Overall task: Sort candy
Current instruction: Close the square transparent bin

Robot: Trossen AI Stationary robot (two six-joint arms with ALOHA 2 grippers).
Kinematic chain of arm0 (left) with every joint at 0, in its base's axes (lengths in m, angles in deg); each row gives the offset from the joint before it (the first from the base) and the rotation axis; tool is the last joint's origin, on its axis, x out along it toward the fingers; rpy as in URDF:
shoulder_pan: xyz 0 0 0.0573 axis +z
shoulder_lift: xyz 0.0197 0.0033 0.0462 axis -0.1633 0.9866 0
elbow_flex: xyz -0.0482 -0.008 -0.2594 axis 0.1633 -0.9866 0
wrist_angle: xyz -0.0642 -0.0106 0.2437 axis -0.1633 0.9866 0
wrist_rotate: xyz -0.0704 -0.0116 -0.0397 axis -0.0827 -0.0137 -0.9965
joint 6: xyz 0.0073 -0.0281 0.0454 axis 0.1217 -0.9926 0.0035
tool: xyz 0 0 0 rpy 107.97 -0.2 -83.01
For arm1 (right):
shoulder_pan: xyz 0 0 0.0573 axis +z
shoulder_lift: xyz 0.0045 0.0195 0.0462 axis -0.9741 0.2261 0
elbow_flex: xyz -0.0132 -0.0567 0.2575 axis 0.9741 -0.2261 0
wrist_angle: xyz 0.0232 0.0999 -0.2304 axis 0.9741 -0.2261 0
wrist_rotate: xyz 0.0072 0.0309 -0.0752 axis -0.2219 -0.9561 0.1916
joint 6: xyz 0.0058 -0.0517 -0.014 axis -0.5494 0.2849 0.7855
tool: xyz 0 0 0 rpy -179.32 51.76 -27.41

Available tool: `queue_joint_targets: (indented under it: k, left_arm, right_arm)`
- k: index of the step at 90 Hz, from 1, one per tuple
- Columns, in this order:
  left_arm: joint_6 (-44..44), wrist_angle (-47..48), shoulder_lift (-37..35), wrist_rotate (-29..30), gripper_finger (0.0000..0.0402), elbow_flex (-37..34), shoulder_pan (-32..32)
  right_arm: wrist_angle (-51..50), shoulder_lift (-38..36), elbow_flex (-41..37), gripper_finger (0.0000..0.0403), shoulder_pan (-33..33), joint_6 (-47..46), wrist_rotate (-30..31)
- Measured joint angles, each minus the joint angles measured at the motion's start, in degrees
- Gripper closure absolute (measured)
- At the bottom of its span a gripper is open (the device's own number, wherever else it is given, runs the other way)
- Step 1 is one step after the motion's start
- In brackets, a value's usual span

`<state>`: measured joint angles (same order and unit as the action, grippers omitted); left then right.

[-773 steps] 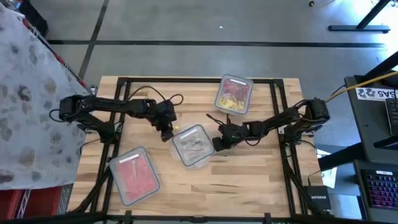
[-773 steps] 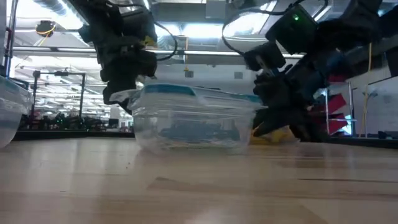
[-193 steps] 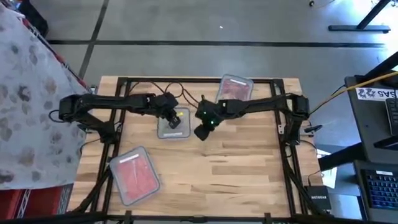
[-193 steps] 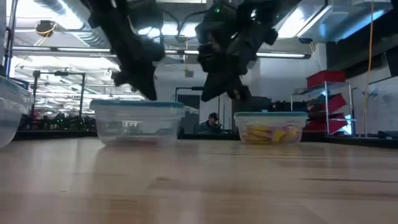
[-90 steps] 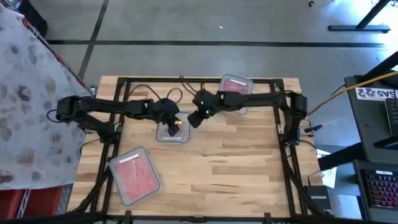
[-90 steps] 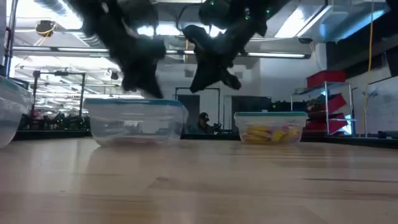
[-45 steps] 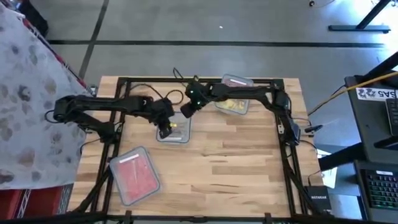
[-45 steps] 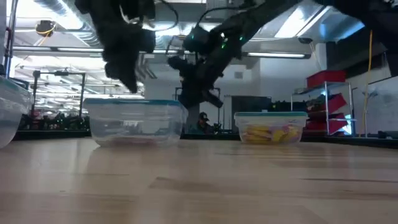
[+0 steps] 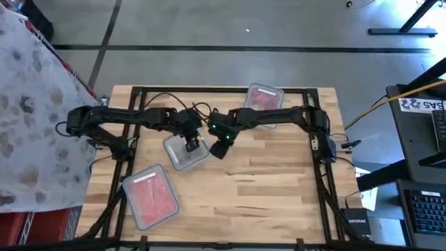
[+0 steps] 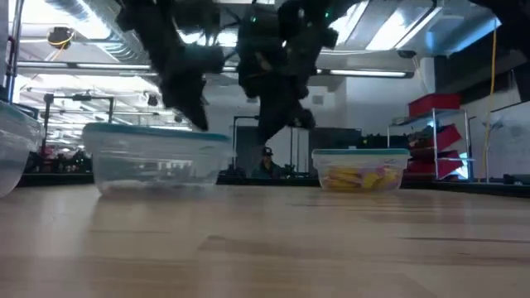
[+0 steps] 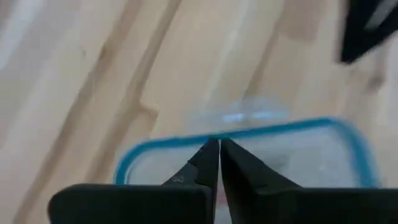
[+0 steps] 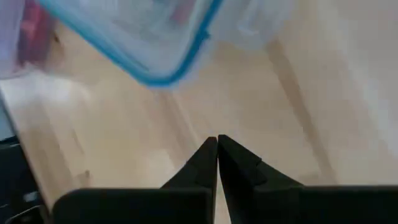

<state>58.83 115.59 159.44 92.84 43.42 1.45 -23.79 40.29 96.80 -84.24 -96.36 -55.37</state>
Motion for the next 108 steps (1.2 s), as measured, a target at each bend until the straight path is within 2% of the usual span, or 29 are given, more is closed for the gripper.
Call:
queue_joint_targets:
  k: [9, 18, 27, 32, 39, 47, 56, 68, 79, 86, 97, 108]
  left_arm:
    - [0.63, 2.48, -1.6, -0.21, 0.0402, 2.85, -1.1]
    - [-0.47, 9.28, -2.3, -1.54, 0.0402, 3.64, -1.7]
    - [-1.61, 16.74, -2.08, -2.11, 0.0402, 1.98, -1.74]
    - [-2.3, 17.62, -1.9, -2.48, 0.0402, -0.18, -1.7]
    - [-3.33, 13.85, -1.89, -5.37, 0.0402, -4.41, -1.2]
    - [-3.48, 5.24, -1.51, -9.4, 0.0401, -9.65, -0.5]
    - [-4.86, -2.34, -1.17, -10.51, 0.0401, -13.62, 0.02]
    - [-5.21, -13.24, -0.65, -13.55, 0.0401, -17.61, 0.23]
    - [-5.73, -17.67, -0.35, -13.8, 0.0401, -18.72, 0.18]
    - [-5.7, -20.32, -0.12, -12.54, 0.0401, -19.01, 0.14]
    - [-5.65, -25.73, 0.36, -10.36, 0.0401, -19.52, 0.19]
    - [-6.24, -29.57, 0.63, -4.69, 0.0401, -19.71, 1.05]
  right_arm:
    - [1.62, -0.25, 0.0, 0.0403, -0.75, 0.04, 1.81]
    - [6.51, -0.15, -0.28, 0.0403, -2.55, 0.07, 2.28]
    - [12.54, 1.15, -0.63, 0.0403, -4.44, -1.62, 2.25]
    - [14.18, 2.23, -0.69, 0.0403, -5.3, -2.08, 1.7]
    - [16.57, 3.96, -0.72, 0.0403, -6.02, -3.28, -0.36]
    - [19.7, 6.43, -0.73, 0.0403, -5.86, -5.04, -4.17]
    - [23.42, 8.37, -0.87, 0.0403, -5.49, -7.7, -7.19]
    - [24.08, 8.88, -0.87, 0.0403, -4.97, -9.05, -4.17]
    - [19.44, 7.44, -0.76, 0.0403, -5.32, -6.91, -2.09]
    - [13.31, 4.53, -0.73, 0.0403, -5.41, -4.4, -0.16]
    - [5.7, -1.56, -0.55, 0.0403, -5.64, -0.02, 6.16]
    - [2.92, -7.36, -0.55, 0.0403, -5.75, 1.37, 11.05]
